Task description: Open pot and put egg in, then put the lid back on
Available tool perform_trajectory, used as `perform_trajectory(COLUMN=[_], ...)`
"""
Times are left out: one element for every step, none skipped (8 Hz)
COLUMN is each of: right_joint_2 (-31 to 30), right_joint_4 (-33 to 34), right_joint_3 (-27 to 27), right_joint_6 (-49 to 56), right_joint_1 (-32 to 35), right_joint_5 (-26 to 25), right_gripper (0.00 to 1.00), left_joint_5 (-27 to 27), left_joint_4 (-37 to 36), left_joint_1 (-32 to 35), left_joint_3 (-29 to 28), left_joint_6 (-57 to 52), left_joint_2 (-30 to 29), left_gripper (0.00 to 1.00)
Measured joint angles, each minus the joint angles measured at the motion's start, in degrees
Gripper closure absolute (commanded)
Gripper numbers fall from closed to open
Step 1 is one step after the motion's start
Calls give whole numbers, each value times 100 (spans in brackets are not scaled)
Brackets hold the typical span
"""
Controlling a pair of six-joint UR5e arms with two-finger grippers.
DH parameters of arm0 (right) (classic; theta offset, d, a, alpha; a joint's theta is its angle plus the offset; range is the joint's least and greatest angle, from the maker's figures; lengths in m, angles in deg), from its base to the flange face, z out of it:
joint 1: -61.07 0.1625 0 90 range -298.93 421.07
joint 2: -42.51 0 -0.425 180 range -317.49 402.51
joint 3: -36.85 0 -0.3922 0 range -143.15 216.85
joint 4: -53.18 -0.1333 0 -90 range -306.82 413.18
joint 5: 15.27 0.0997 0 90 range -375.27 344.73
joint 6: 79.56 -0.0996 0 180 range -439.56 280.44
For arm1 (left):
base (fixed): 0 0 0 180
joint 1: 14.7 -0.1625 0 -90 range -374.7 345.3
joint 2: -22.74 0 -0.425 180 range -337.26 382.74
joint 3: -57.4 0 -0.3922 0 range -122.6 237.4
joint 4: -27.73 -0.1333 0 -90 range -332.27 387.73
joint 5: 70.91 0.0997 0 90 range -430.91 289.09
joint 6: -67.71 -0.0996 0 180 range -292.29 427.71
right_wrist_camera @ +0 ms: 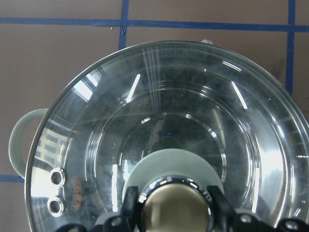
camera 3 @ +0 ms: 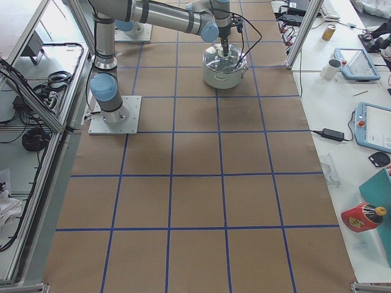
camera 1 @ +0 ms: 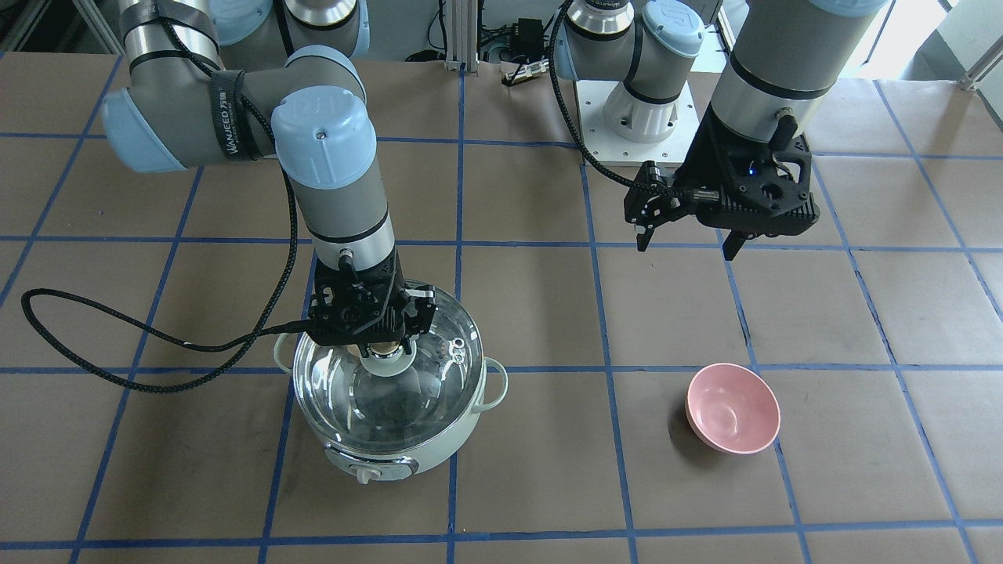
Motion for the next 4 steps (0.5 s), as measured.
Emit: perform_trajectory(right_joint_2=[2,-16,-58,-154], right_joint_4=[-11,-52,-131,-329], right_joint_3=[4,8,11,27], right_joint_6=[20,56,82,89], right_joint_1=[0,-3,-8,-26], right_joint_5=[10,-11,-27,-38], right_gripper=[0,0,0,0], left_joint_5=[2,1,-2,-7], left_joint_4=[-5,-5,-8,-7], left_joint_1=[0,0,0,0], left_joint_3=[0,0,0,0], left_joint_6=[1,1,1,1], left_joint_2=[0,0,0,0], left_gripper=[0,0,0,0])
